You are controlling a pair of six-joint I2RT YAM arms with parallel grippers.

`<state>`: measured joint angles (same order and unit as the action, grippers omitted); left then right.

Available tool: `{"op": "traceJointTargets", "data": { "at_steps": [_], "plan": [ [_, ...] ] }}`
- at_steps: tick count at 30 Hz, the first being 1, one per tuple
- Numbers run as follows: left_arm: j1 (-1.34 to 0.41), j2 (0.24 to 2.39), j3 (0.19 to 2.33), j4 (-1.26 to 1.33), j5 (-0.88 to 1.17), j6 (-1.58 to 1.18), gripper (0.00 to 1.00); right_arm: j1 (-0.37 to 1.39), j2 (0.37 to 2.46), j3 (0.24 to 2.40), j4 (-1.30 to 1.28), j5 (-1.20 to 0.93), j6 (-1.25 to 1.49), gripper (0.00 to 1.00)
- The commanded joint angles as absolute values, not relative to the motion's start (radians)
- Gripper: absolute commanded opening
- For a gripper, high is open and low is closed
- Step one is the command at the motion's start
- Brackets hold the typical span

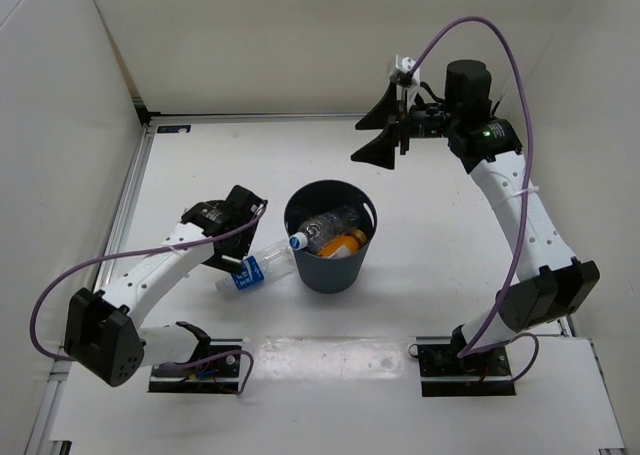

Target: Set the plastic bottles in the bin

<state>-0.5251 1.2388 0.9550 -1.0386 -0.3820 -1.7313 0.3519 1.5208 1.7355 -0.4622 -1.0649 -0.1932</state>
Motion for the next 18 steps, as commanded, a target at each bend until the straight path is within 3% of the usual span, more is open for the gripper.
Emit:
{"op": "traceJointTargets", "data": {
  "at_steps": [1,9,18],
  "plan": [
    [-0.555,1.261,1.031,-1.13,-0.353,-2.049,1.0,0.324,1.52,1.781,-0.444,-1.051,-0.207,0.9],
    [-0.63,1.364,0.989,-1.114,-0.253,-2.322,1.0,0.25,1.477,1.776,-0.612,-1.062,-0.337,0.9],
    [-0.632,1.449,0.922,-1.009,-0.252,-2.379,1.0,0.186,1.437,1.761,-0.678,-1.061,-0.328,0.9]
  ]
}}
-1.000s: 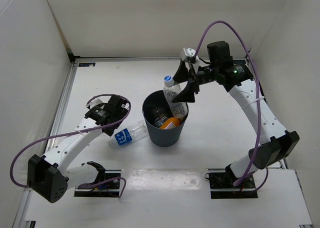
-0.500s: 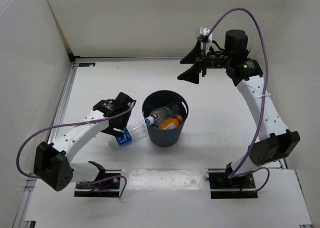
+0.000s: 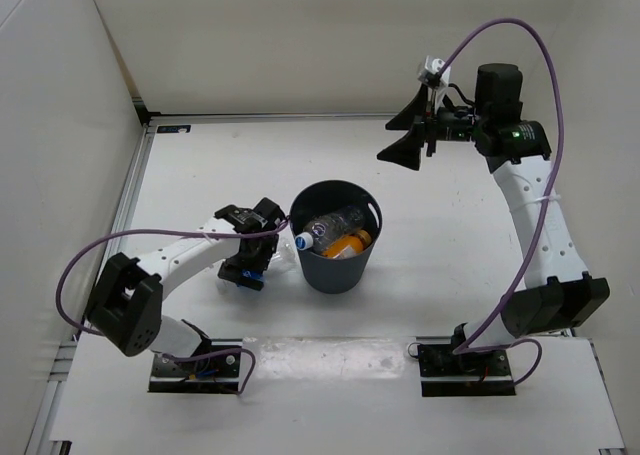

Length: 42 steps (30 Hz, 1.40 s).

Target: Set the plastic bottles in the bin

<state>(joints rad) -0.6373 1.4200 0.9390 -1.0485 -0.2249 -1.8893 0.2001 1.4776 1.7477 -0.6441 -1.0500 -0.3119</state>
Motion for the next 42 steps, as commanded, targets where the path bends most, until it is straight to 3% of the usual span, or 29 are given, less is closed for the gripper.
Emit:
{"op": "traceJointTargets", "data": {
  "at_steps": [1,11,20,23,28,29,33,42],
  "plan": [
    [-0.63,1.456,0.922,-1.006,-0.252,-2.376,1.0,0.178,1.437,1.761,-0.686,-1.063,-0.333,0.9],
    [-0.58,1.485,0.934,-0.972,-0.267,-2.292,1.0,0.152,1.433,1.781,-0.746,-1.057,-0.365,0.9],
    [-0.566,1.372,1.023,-1.046,-0.392,-2.255,1.0,0.202,1.448,1.778,-0.716,-1.043,-0.351,0.9],
    [-0.548,1.336,1.105,-1.039,-0.477,-2.085,1.0,0.21,1.459,1.779,-0.712,-1.043,-0.35,0.9],
    [-0.457,1.273,1.216,-0.867,-0.489,-1.212,1.0,0.222,1.476,1.776,-0.704,-1.046,-0.359,0.9],
    [-0.453,1.276,1.264,-0.879,-0.491,-1.14,1.0,0.225,1.482,1.776,-0.704,-1.048,-0.362,0.9],
    [-0.414,1.305,1.365,-1.249,-0.529,-1.058,1.0,0.23,1.494,1.769,-0.706,-1.046,-0.367,0.9],
    [-0.284,1.06,1.003,-1.247,-0.407,-1.135,1.0,0.23,1.514,1.776,-0.75,-1.049,-0.413,0.9]
  ]
}}
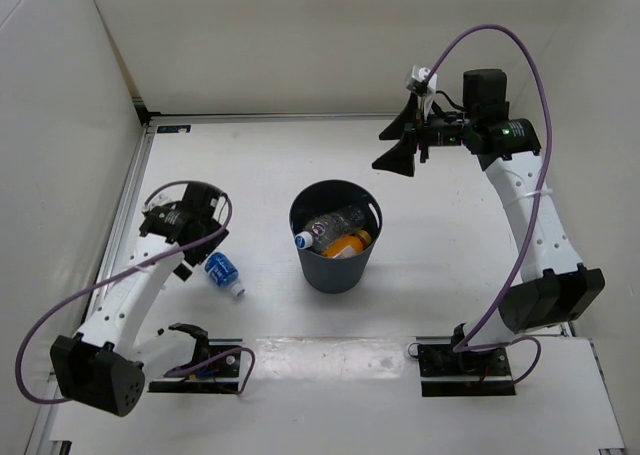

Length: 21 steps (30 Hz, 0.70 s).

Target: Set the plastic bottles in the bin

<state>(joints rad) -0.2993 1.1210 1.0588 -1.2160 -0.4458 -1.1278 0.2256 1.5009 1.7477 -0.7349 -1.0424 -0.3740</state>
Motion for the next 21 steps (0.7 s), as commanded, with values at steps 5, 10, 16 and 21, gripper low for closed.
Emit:
{"op": "traceJointTargets", "data": {
  "at_steps": [5,10,16,21],
  "plan": [
    [-0.253,1.095,0.936,-1.115,-0.403,-1.02,1.0,0.222,1.523,1.798,-0.776,-1.058,-0.426,0.9],
    [-0.204,1.305,1.049,-1.034,-0.387,-0.876,1.0,0.219,1.535,1.819,-0.813,-1.057,-0.46,0.9],
    [-0.167,1.518,1.169,-0.959,-0.342,-0.798,1.0,0.219,1.536,1.832,-0.848,-1.046,-0.471,0.9],
    [-0.172,1.597,1.229,-0.885,-0.282,-0.758,1.0,0.213,1.536,1.838,-0.87,-1.031,-0.476,0.9]
  ]
}}
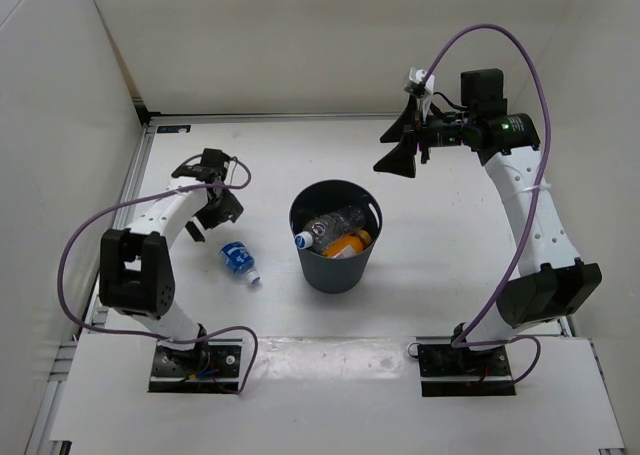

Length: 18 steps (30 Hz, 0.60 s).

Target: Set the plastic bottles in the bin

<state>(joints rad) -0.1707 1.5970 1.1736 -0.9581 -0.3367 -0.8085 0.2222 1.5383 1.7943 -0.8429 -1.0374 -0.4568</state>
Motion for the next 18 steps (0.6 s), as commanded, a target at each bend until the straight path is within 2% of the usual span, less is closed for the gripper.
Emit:
{"op": "traceJointTargets", "data": {
  "at_steps": [1,7,18],
  "plan": [
    [-0.173,1.63,1.235,-0.87,-0.276,-0.746,1.0,0.21,1.534,1.836,-0.877,-1.029,-0.474,0.9],
    [-0.195,1.697,1.276,-0.904,-0.262,-0.758,1.0,0.207,1.532,1.836,-0.894,-1.009,-0.48,0.9],
    [-0.192,1.622,1.218,-0.929,-0.285,-0.778,1.0,0.198,1.548,1.842,-0.916,-1.009,-0.505,0.9]
  ]
}}
